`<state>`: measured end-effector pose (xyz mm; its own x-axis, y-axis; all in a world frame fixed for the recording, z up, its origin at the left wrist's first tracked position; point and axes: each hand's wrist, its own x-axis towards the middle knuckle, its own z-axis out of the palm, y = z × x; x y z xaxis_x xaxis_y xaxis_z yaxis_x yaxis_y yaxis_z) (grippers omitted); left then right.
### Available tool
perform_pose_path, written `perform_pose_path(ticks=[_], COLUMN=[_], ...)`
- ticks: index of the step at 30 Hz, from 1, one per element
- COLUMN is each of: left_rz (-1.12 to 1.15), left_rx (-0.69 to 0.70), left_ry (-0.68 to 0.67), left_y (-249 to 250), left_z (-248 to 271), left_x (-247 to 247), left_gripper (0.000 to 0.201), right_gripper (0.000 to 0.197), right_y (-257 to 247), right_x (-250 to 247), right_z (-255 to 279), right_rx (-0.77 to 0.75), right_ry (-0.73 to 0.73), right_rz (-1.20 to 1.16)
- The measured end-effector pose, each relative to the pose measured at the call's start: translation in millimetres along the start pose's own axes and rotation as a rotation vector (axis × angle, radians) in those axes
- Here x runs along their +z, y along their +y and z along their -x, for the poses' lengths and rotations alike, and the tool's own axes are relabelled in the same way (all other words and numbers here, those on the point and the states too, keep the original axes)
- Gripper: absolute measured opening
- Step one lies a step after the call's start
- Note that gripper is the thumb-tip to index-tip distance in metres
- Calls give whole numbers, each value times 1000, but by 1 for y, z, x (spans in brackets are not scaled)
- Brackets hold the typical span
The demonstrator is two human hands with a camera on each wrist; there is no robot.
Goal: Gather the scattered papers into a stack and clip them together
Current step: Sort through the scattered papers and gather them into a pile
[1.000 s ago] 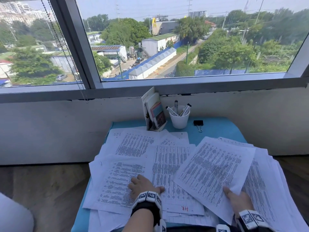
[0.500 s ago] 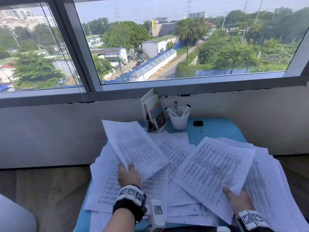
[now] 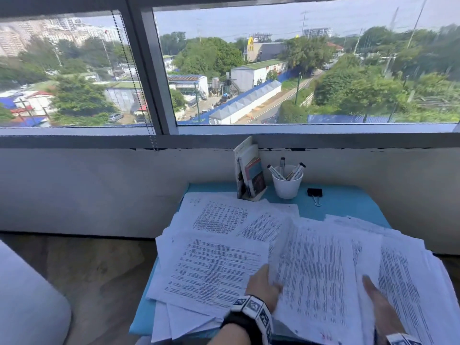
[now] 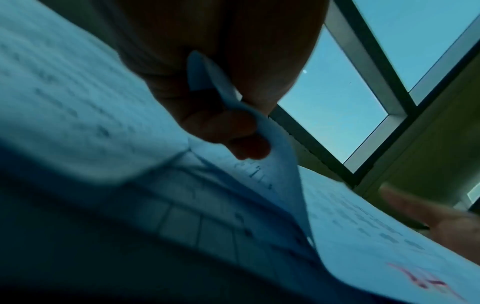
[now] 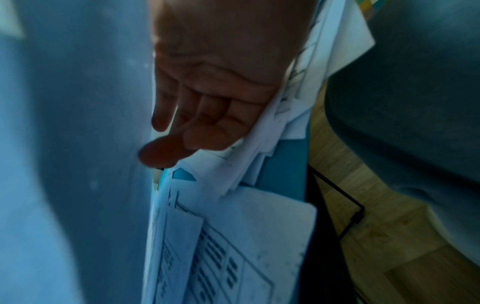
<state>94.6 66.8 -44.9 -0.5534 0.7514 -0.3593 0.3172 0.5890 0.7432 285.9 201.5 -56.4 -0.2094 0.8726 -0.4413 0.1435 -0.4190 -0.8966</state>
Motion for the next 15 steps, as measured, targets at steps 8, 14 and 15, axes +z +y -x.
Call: perform_pose_path(ticks=[8, 14, 15], left_rz=[-449, -676, -679], left_rx=[-11, -292, -310], left_ry=[199, 33, 6], left_y=[-15, -37, -35], left_z=[4, -5, -6], left_x=[-21, -39, -38], left_gripper=[66, 96, 100], right_gripper=[44, 24, 22], right_y=[9, 12, 14], right_x=[-1, -6, -7], right_z=[-5, -12, -16], right_rx=[-15, 26, 40], right_ry=[-39, -67, -73], right_rz=[284, 293, 279])
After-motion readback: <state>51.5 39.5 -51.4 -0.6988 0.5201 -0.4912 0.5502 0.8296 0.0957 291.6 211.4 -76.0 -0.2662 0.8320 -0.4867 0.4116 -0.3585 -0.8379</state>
